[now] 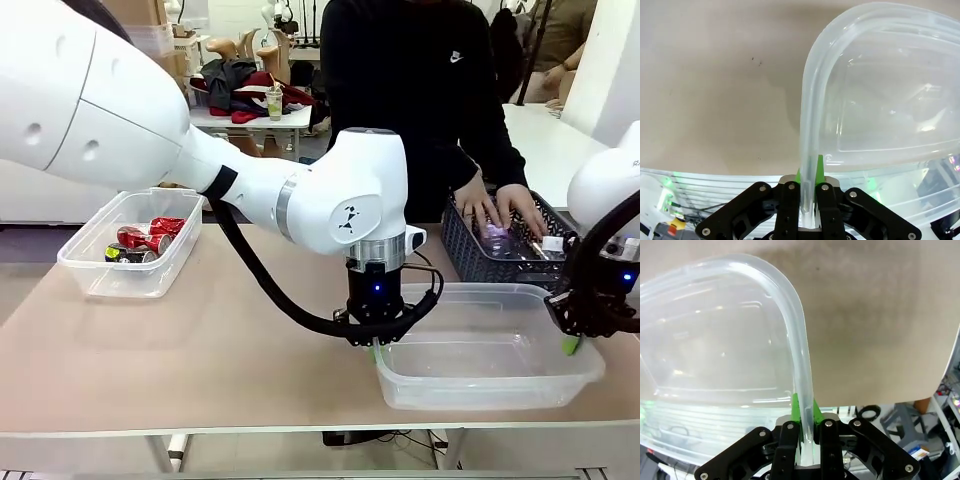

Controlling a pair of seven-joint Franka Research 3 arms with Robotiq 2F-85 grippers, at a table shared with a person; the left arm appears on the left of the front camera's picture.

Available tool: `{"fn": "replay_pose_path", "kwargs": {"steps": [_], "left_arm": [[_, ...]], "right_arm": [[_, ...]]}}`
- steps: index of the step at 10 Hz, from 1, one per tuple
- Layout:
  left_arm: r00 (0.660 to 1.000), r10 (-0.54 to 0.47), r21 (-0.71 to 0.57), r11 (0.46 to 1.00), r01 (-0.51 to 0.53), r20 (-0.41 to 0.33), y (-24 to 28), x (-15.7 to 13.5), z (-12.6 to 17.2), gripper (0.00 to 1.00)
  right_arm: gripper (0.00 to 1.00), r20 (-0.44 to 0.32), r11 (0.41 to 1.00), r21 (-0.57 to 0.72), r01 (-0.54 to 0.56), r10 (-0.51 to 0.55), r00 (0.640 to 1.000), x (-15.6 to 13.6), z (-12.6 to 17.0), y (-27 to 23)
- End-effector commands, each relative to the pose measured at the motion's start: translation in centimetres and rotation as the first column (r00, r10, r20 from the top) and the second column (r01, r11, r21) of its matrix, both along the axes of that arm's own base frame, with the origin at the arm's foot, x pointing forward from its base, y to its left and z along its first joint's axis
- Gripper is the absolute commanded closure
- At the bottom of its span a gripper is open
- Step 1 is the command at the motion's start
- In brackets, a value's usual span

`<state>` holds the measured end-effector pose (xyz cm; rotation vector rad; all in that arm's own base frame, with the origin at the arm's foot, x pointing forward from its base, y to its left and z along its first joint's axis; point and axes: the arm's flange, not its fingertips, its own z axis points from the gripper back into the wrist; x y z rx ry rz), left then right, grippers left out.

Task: Sort the waste into each basket.
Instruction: Pick up the Organizing box on the right side of the table and lift it.

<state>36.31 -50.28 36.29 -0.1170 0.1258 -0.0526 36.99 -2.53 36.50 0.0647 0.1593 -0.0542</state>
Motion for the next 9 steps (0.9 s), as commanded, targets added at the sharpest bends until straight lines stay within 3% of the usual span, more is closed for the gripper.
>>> {"fn": "replay_pose_path", "kwargs": {"steps": [1,3,5,7,9], "left_arm": [[1.000,0.003,-0.004,1.000,-0.003,0.016,0.3,-0.6,1.2,1.00],[1.000,-0.012,-0.014,1.000,0.012,-0.006,1.5,-1.1,4.2,1.00],[1.000,0.020,0.019,1.000,-0.021,0.021,3.6,-1.8,8.6,1.00],[0.994,0.066,0.015,0.998,-0.067,0.084,5.5,-2.2,12.4,1.00],[0.994,0.074,-0.001,0.997,-0.075,0.081,6.6,-2.8,13.4,1.00]], "right_arm": [[1.00,0.020,1.000,-0.011,0.027,-0.027,0.999,-4.1,-0.6,0.2],[1.00,-0.026,1.000,-0.013,0.022,-0.022,0.999,-4.5,2.8,-0.2],[1.00,-0.061,0.999,-0.033,-0.005,0.003,0.998,-4.7,8.8,0.2],[1.00,-0.012,0.998,-0.058,-0.032,0.031,0.999,-3.6,13.5,1.3],[1.00,0.047,1.000,0.016,-0.003,0.002,0.999,-2.8,15.0,2.1]]}}
